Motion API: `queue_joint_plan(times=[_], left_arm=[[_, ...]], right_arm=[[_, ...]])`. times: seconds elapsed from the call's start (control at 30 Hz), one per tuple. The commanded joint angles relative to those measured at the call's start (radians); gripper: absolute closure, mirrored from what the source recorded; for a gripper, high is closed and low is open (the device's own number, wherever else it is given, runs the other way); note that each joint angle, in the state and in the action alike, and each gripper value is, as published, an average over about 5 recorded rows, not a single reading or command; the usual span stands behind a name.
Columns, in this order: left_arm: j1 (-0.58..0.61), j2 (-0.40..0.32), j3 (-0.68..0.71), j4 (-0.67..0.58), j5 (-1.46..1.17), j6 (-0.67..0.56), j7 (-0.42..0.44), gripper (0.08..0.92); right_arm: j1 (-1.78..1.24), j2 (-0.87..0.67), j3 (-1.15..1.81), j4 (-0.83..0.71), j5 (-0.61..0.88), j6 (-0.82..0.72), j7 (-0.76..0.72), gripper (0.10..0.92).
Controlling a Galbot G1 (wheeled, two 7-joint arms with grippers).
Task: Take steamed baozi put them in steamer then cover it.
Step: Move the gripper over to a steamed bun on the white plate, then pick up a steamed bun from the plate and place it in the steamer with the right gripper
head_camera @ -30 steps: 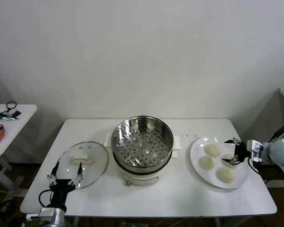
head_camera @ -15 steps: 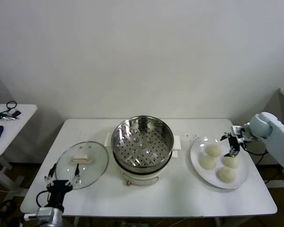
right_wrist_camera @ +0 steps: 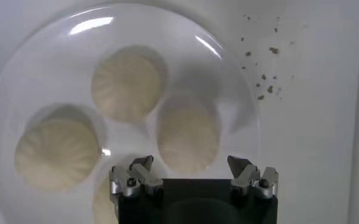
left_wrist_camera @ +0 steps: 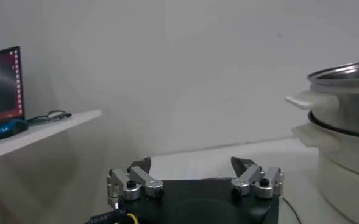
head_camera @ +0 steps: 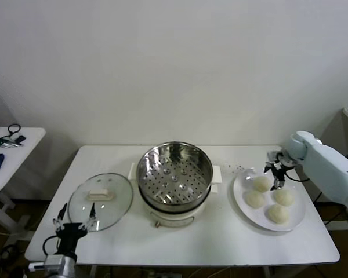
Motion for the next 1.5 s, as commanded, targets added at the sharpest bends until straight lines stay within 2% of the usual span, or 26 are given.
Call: queue_joint_plan(times=[0.03, 0.5, 0.77, 1.1, 1.33, 1.5], left_arm=[[0.001, 0.001, -0.005, 0.007, -0.001, -0.003, 0.0, 0.177], [0.01, 0.001, -0.015, -0.002, 0.004, -0.002, -0.001, 0.177], [0.013, -0.004, -0.011, -0.004, 0.008, 0.0, -0.002, 0.177], [0.019, -0.006, -0.009, -0.005, 0.008, -0.002, -0.002, 0.177], [0.029, -0.003, -0.01, -0.011, 0.005, -0.004, -0.001, 0.177], [0.033, -0.002, -0.009, -0.016, 0.005, -0.004, -0.001, 0.177]], right_arm=[[0.025, 0.067, -0.029, -0.091, -0.021, 0.02, -0.009, 0.203], [0.022, 0.092, -0.041, -0.116, -0.036, 0.024, -0.026, 0.208], [0.015, 0.086, -0.025, -0.119, -0.043, 0.032, -0.028, 0.302], [0.024, 0.077, -0.009, -0.104, -0.033, 0.051, -0.033, 0.353], [0.124, 0.016, -0.134, 0.026, 0.061, 0.058, -0.048, 0.363], [0.307, -0.022, -0.286, 0.16, 0.151, 0.1, -0.073, 0.364]])
